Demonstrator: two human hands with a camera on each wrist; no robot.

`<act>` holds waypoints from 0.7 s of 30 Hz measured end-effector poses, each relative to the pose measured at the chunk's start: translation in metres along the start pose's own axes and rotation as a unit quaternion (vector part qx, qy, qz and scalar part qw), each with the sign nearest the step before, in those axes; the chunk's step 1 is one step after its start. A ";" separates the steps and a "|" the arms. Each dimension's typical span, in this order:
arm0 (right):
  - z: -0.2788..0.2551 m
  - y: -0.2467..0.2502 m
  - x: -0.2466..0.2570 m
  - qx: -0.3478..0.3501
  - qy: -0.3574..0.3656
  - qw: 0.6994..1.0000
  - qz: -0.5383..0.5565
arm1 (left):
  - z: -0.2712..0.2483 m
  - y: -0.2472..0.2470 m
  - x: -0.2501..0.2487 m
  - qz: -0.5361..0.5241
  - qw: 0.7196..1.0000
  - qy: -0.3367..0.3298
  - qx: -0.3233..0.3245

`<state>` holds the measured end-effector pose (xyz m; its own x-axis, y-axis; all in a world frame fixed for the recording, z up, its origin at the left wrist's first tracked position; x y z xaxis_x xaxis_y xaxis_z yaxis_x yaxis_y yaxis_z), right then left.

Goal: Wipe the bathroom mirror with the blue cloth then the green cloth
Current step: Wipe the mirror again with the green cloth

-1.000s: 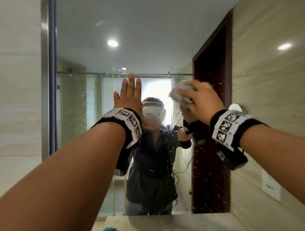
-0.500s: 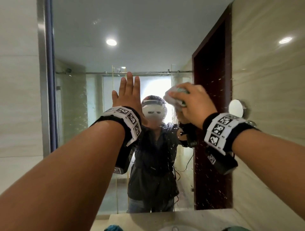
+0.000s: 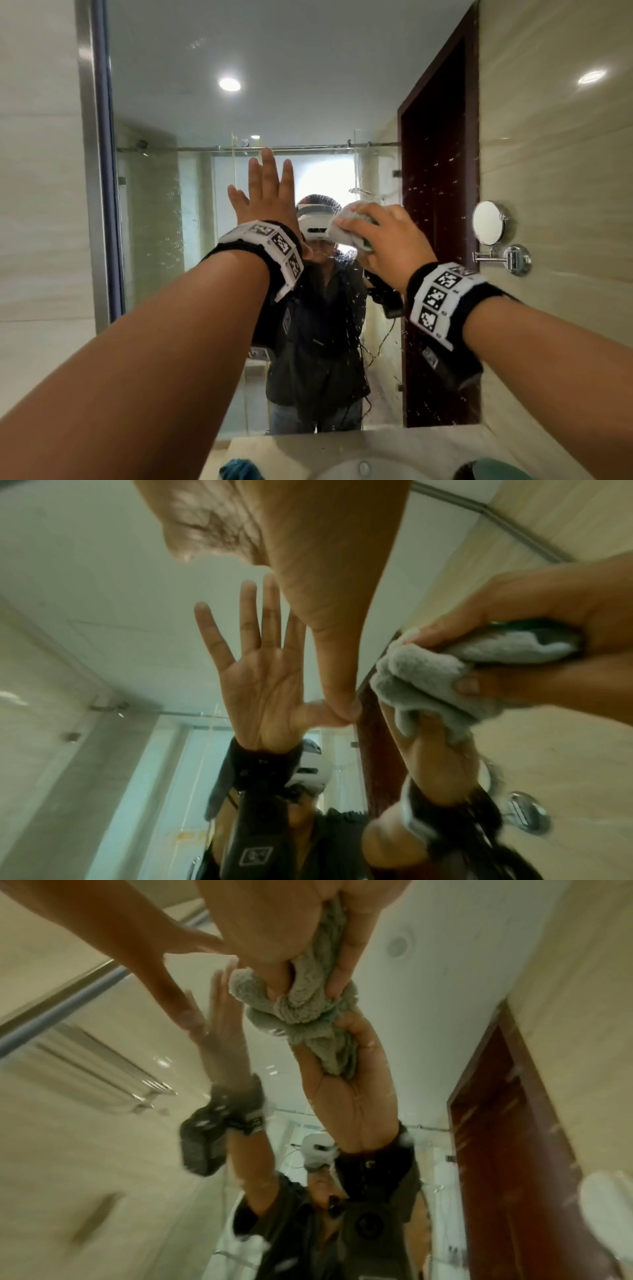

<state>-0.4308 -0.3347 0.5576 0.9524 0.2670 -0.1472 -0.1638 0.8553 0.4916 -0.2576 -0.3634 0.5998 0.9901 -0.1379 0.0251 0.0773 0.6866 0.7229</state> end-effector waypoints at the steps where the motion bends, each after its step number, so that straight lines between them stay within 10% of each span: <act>1: 0.003 0.006 -0.009 -0.010 -0.020 1.000 0.007 | -0.006 -0.004 -0.002 -0.001 1.000 -0.015 -0.007; 7: -0.003 0.014 -0.014 -0.080 -0.110 0.989 0.064 | -0.062 -0.044 -0.006 0.015 0.996 -0.082 0.035; 15: -0.069 -0.037 0.025 0.144 0.022 0.989 0.016 | -0.070 -0.064 -0.009 0.049 0.992 -0.053 0.106; 21: -0.015 0.020 -0.040 -0.038 -0.153 0.986 0.050 | -0.072 -0.072 -0.011 0.075 0.992 -0.049 0.085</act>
<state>-0.4761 -0.3214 0.5601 0.9619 0.2146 0.1692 -0.2677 0.8652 0.4240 -0.2656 -0.3602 0.4981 0.9720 -0.1182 0.2030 -0.0994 0.5760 0.8114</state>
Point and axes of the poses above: each hand's wrist, its own z-axis towards the middle knuckle, its own y-axis out of the back of the hand, x = y × z, the point moved 3 cm from there along z, towards the middle knuckle
